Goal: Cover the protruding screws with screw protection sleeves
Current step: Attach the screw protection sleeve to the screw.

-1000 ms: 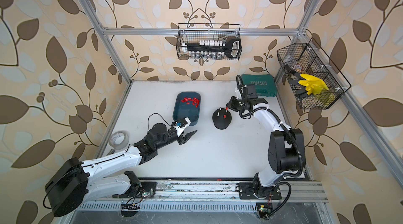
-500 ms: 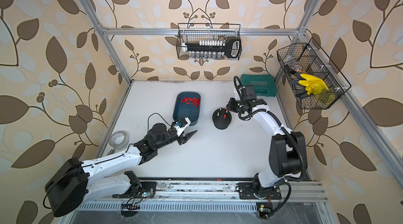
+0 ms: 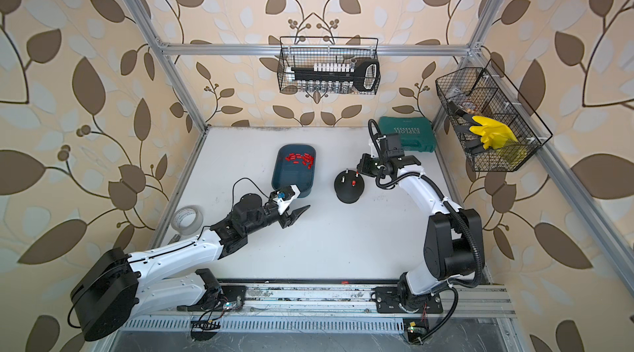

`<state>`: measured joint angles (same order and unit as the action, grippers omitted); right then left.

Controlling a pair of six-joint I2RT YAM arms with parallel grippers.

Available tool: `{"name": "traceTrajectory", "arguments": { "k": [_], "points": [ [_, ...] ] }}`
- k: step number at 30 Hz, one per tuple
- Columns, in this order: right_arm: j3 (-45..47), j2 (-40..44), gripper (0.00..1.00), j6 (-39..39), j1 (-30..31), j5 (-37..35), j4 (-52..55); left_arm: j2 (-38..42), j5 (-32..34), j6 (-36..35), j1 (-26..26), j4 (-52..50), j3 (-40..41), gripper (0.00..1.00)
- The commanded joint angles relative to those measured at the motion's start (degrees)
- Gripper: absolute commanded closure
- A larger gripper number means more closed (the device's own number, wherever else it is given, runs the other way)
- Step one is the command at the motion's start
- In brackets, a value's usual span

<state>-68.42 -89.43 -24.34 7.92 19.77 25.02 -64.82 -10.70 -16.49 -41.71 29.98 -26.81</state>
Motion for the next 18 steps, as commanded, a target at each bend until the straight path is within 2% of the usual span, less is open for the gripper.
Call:
{"name": "traceTrajectory", "arguments": {
  "k": [1, 18],
  "points": [
    [0.11, -0.66, 1.00, 0.78, 0.26, -0.52, -0.49, 1.54, -0.97, -0.37, -0.56, 0.54, -1.52, 0.37],
    [5.04, -0.94, 1.00, 0.44, 0.31, -0.50, -4.14, 1.54, -1.05, -0.32, -0.57, 0.68, -1.49, 0.37]
  ]
}}
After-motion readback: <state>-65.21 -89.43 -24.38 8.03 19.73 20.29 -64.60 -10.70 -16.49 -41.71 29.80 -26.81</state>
